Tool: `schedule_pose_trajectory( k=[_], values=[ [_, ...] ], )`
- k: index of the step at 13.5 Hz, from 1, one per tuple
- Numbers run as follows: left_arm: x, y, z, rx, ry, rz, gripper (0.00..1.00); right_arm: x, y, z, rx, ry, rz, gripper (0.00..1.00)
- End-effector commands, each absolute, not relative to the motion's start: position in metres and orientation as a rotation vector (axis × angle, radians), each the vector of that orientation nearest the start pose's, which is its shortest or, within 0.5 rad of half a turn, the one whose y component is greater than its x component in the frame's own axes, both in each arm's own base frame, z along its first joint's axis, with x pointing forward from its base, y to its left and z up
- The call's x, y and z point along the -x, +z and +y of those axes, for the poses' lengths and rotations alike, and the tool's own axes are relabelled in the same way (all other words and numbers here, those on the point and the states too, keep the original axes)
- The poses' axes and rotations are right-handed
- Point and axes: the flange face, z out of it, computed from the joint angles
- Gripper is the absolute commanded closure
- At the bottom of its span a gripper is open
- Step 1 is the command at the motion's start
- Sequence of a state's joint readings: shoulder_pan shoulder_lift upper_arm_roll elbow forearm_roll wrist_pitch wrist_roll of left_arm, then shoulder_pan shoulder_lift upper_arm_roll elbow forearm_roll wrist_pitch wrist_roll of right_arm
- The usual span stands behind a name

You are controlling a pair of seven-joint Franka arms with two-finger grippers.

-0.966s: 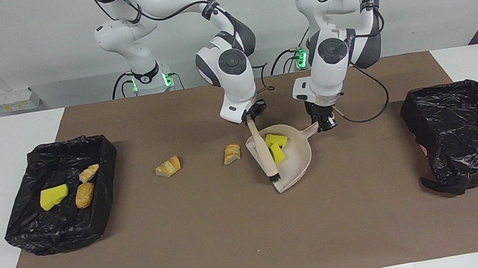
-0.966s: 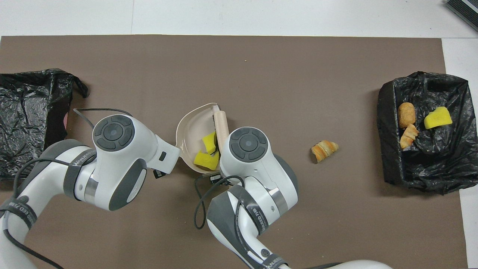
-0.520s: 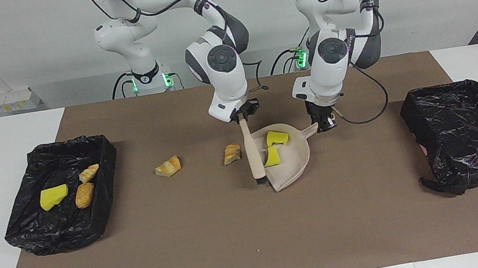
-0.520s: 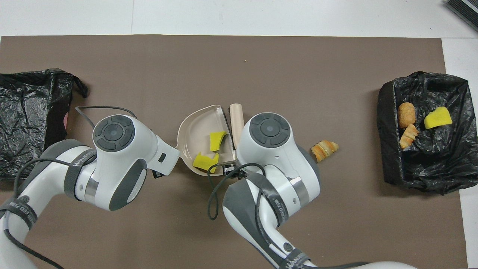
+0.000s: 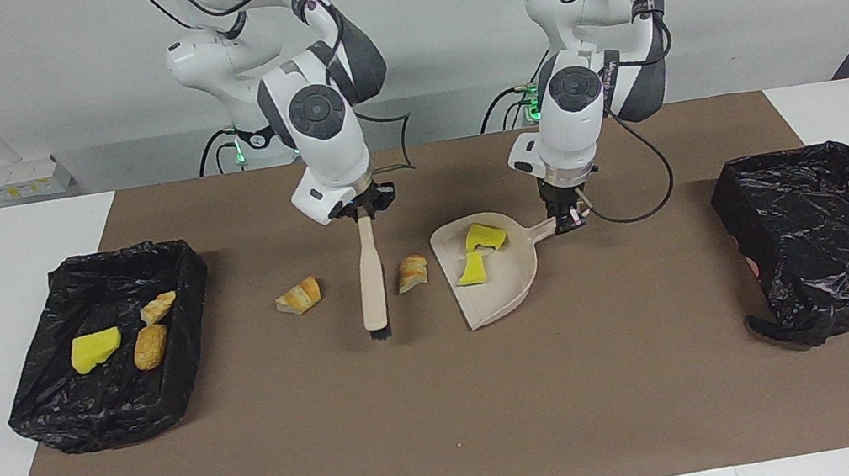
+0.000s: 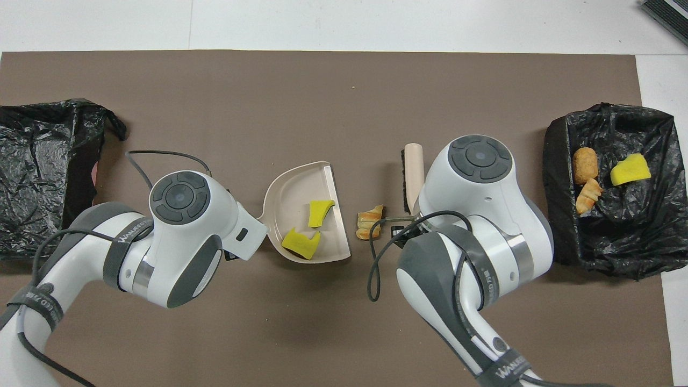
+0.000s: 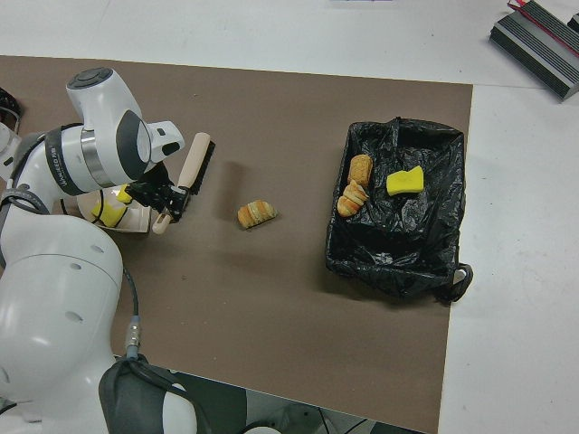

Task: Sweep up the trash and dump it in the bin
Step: 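Sweep the remaining bread pieces into the dustpan with the right gripper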

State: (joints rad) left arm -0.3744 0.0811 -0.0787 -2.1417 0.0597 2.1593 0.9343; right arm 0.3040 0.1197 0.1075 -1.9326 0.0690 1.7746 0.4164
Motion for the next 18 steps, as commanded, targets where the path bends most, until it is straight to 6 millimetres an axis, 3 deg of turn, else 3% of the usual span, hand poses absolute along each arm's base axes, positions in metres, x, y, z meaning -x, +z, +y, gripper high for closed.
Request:
schedule_pose_trajectory(
  k=[1,3,4,6,8,11,13,15,18],
  values=[
    [-0.476,0.361,-0.241,2.332,0.138,2.039,1.00,-0.483,0.400,0.180,3.196,0.464,0.106,1.00],
    [-0.473,0.361,-0.246,2.323,0.135,2.047,1.00,-0.482,0.402,0.148,3.248,0.445,0.150,1.00],
    [-0.474,0.361,-0.247,2.323,0.133,2.047,1.00,-0.480,0.399,0.141,3.284,0.435,0.141,1.00],
    [-0.475,0.362,-0.248,2.326,0.121,2.044,1.00,-0.472,0.388,0.106,3.293,0.394,0.198,1.00],
    [-0.476,0.362,-0.248,2.337,0.116,2.030,1.00,-0.449,0.371,0.086,3.285,0.359,0.158,1.00],
    [-0.476,0.361,-0.246,2.341,0.120,2.027,1.00,-0.450,0.356,0.058,3.265,0.429,0.118,1.00],
    [-0.476,0.361,-0.246,2.344,0.120,2.023,1.00,-0.448,0.346,0.080,3.272,0.455,0.063,1.00],
    [-0.477,0.362,-0.246,2.357,0.115,2.006,1.00,-0.446,0.350,0.117,3.263,0.437,-0.026,1.00],
    [-0.478,0.362,-0.246,2.360,0.110,2.002,1.00,-0.452,0.339,0.182,3.158,0.485,-0.047,1.00]
  ],
)
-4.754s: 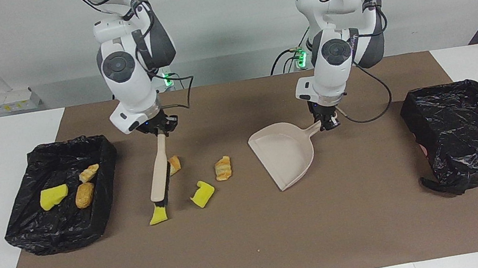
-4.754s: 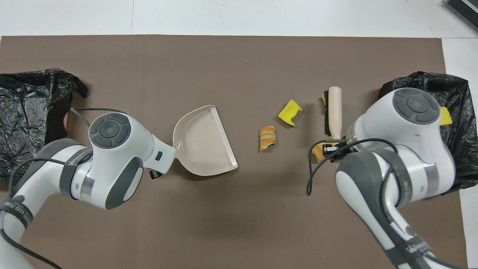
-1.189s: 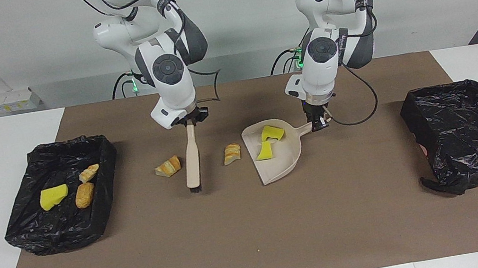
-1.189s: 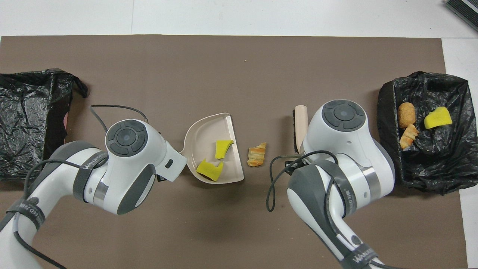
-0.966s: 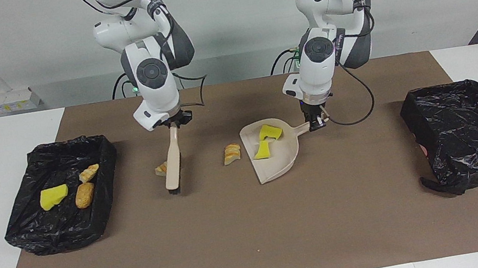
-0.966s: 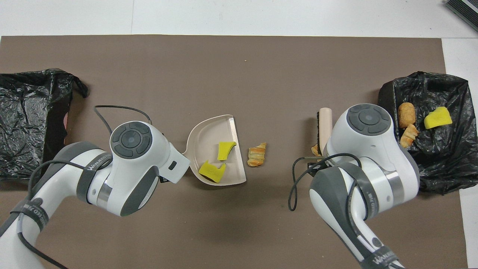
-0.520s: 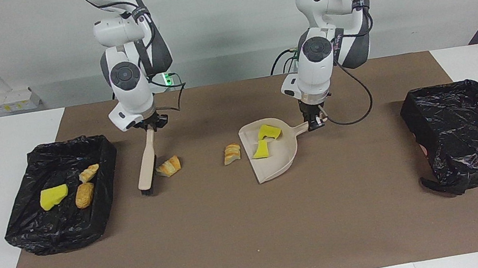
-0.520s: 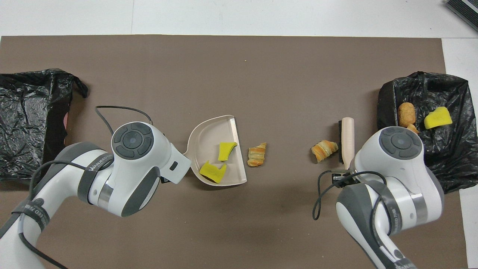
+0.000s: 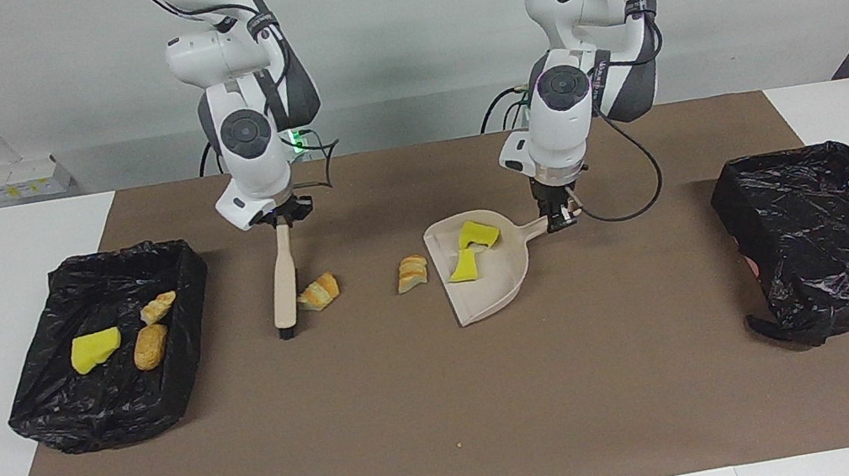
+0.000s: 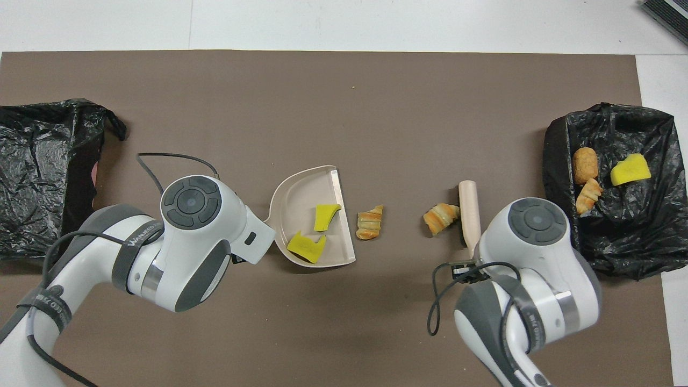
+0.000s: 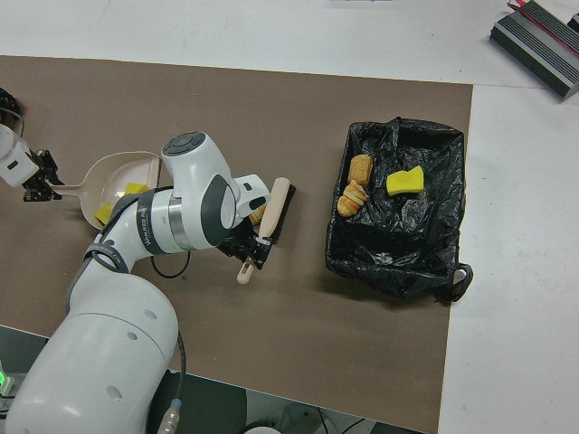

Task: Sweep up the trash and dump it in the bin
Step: 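Sweep the remaining bread pieces into the dustpan with the right gripper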

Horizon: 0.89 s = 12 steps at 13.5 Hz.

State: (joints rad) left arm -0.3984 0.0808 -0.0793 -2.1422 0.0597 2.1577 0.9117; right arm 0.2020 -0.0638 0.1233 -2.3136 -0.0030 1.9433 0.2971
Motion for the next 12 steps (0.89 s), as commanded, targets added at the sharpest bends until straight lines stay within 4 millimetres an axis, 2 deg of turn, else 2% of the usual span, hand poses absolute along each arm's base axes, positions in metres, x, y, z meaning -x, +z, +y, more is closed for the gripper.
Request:
schedule_pose_trajectory(
  k=[1,3,5,7,10,12],
  values=[
    [-0.478,0.362,-0.246,2.360,0.110,2.002,1.00,-0.454,0.337,0.209,3.138,0.490,-0.041,1.00],
    [-0.478,0.362,-0.246,2.360,0.110,2.002,1.00,-0.461,0.326,0.264,3.094,0.483,0.006,1.00],
    [-0.479,0.362,-0.243,2.377,0.110,1.984,1.00,-0.448,0.321,0.322,3.033,0.421,0.051,1.00],
    [-0.480,0.362,-0.242,2.392,0.107,1.965,1.00,-0.455,0.334,0.340,3.022,0.414,0.033,1.00],
    [-0.486,0.363,-0.235,2.450,0.101,1.899,1.00,-0.443,0.346,0.371,2.982,0.392,-0.013,1.00],
    [-0.493,0.364,-0.227,2.495,0.090,1.849,1.00,-0.436,0.347,0.380,2.992,0.383,-0.051,1.00]
  ],
)
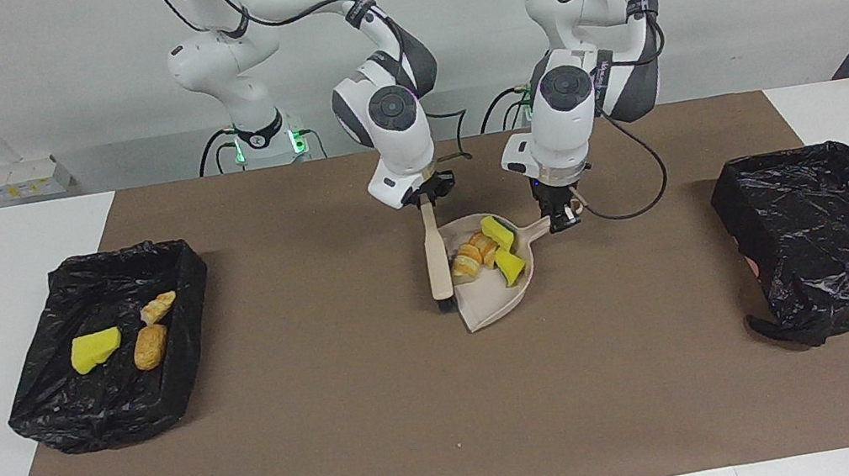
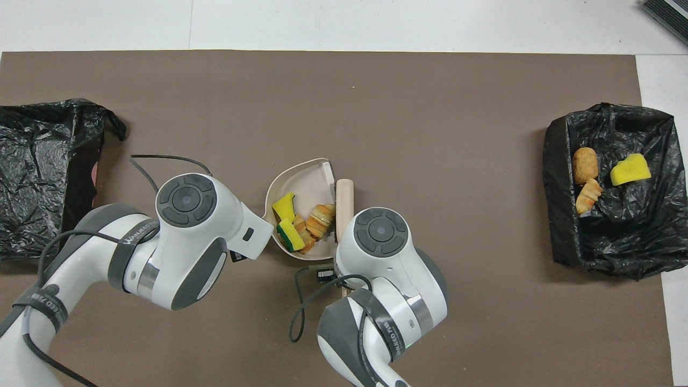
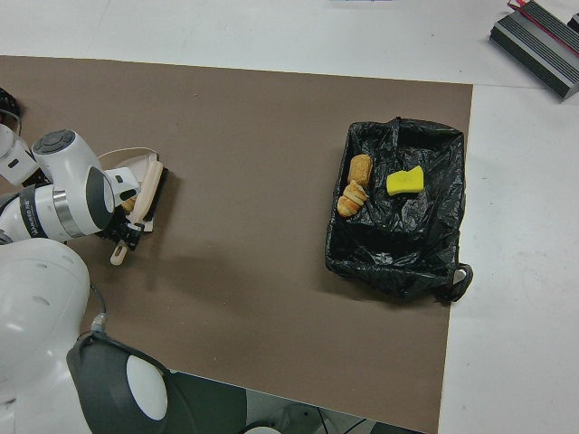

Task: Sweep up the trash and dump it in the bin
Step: 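Sweep the remaining bread pieces into the dustpan with the right gripper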

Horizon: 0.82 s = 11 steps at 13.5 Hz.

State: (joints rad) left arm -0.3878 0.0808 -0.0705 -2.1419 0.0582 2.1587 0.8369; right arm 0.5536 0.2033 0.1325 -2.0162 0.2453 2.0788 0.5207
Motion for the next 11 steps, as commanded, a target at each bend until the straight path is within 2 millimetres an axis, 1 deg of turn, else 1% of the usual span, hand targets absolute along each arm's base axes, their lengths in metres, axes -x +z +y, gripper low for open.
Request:
schedule_pose_trajectory(
  k=[1,3,4,5,6,7,8,9,10,11],
  values=[
    [-0.494,0.364,-0.227,2.512,0.087,1.827,1.00,-0.438,0.351,0.381,2.994,0.365,-0.065,1.00],
    [-0.494,0.364,-0.227,2.569,0.081,1.754,1.00,-0.454,0.358,0.374,3.005,0.314,-0.081,1.00],
    [-0.495,0.366,-0.226,2.586,0.066,1.736,1.00,-0.465,0.355,0.373,3.014,0.302,-0.079,1.00],
    [-0.498,0.368,-0.220,2.600,0.062,1.713,1.00,-0.471,0.363,0.375,3.008,0.278,-0.078,1.00],
    [-0.503,0.371,-0.207,2.622,0.053,1.680,1.00,-0.473,0.372,0.384,3.000,0.261,-0.095,1.00],
    [-0.505,0.376,-0.205,2.647,0.042,1.667,1.00,-0.475,0.373,0.385,2.998,0.258,-0.095,1.00],
    [-0.504,0.376,-0.205,2.666,0.046,1.659,1.00,-0.476,0.373,0.384,2.999,0.256,-0.096,1.00],
    [-0.504,0.376,-0.204,2.695,0.047,1.623,1.00,-0.476,0.380,0.381,2.994,0.244,-0.090,1.00],
    [-0.505,0.378,-0.202,2.741,0.045,1.543,1.00,-0.476,0.385,0.382,2.989,0.231,-0.090,1.00],
    [-0.508,0.380,-0.194,2.762,0.045,1.507,1.00,-0.474,0.389,0.384,2.987,0.225,-0.086,1.00]
  ],
)
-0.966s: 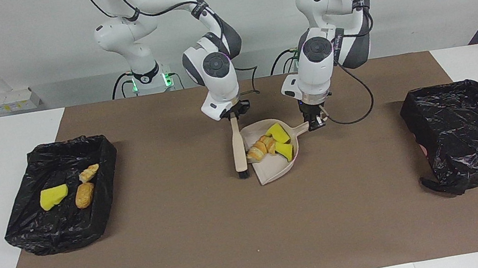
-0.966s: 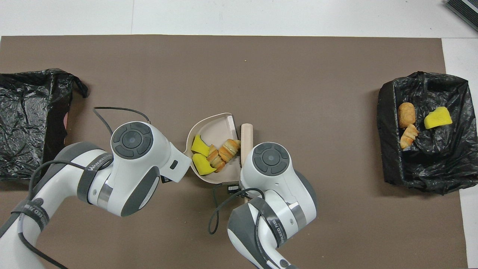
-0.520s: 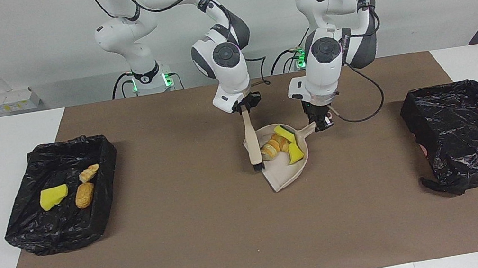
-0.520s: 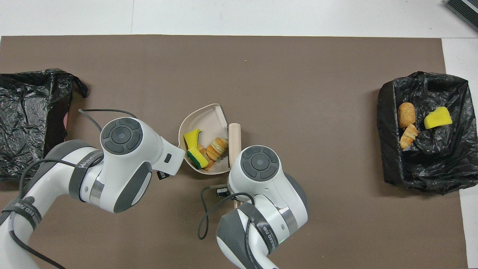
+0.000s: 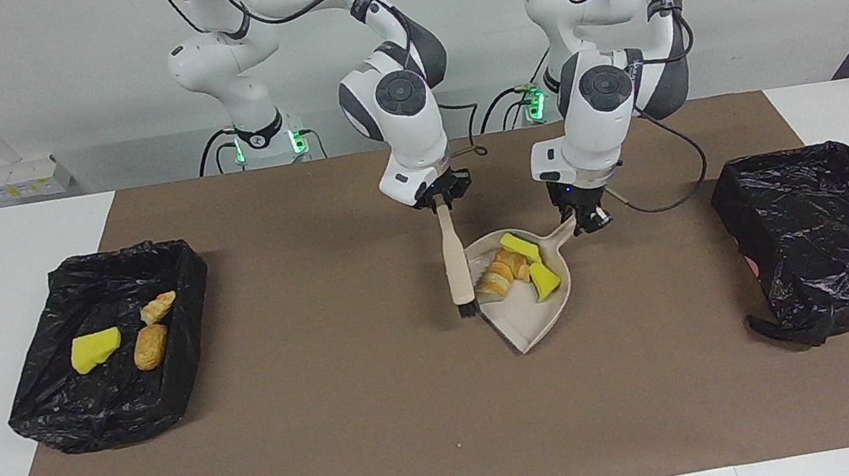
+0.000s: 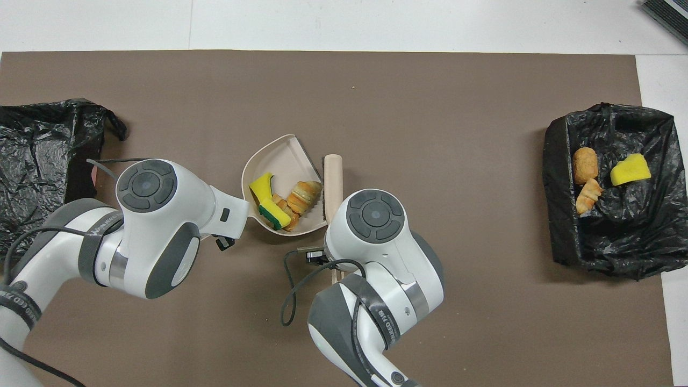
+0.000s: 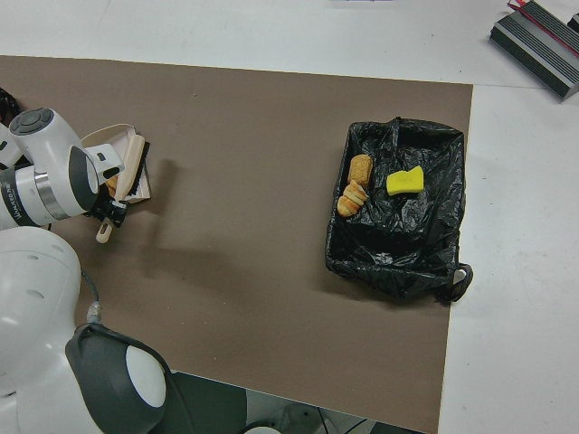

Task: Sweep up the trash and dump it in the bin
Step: 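Lift the loaded dustpan over the left bin with the left gripper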

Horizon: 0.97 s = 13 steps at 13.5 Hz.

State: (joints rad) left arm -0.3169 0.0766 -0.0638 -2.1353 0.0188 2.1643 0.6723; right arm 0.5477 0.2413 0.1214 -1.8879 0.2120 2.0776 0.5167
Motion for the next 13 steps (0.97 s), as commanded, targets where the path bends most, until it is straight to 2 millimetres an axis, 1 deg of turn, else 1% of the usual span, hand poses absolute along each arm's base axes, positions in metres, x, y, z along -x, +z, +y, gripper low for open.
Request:
schedule_pose_trajectory(
  k=[1,2,4,5,6,8,9,10,11,12,13],
  values=[
    [-0.510,0.389,-0.188,2.768,0.029,1.491,1.00,-0.469,0.394,0.389,2.985,0.217,-0.089,1.00],
    [-0.510,0.398,-0.180,2.780,0.029,1.465,1.00,-0.468,0.398,0.389,2.984,0.211,-0.088,1.00],
    [-0.520,0.424,-0.127,2.847,0.041,1.331,1.00,-0.457,0.408,0.395,2.983,0.195,-0.092,1.00],
    [-0.522,0.442,-0.105,2.875,0.051,1.269,1.00,-0.451,0.410,0.398,2.988,0.204,-0.071,1.00],
    [-0.522,0.455,-0.087,2.903,0.070,1.210,1.00,-0.444,0.411,0.400,2.995,0.214,-0.054,1.00],
    [-0.530,0.482,-0.049,2.943,0.034,1.094,1.00,-0.420,0.411,0.410,3.003,0.217,-0.071,1.00],
    [-0.534,0.492,-0.030,2.964,0.026,1.039,1.00,-0.410,0.409,0.412,3.012,0.229,-0.066,1.00],
    [-0.537,0.501,-0.015,2.976,0.012,0.997,1.00,-0.393,0.407,0.414,3.022,0.239,-0.088,1.00],
    [-0.539,0.508,0.003,2.990,0.005,0.948,1.00,-0.382,0.405,0.415,3.031,0.255,-0.095,1.00],
    [-0.539,0.516,0.024,3.020,-0.008,0.884,1.00,-0.372,0.400,0.418,3.047,0.282,-0.085,1.00],
    [-0.538,0.524,0.049,3.072,-0.027,0.801,1.00,-0.352,0.391,0.432,3.062,0.307,-0.127,1.00]
  ],
)
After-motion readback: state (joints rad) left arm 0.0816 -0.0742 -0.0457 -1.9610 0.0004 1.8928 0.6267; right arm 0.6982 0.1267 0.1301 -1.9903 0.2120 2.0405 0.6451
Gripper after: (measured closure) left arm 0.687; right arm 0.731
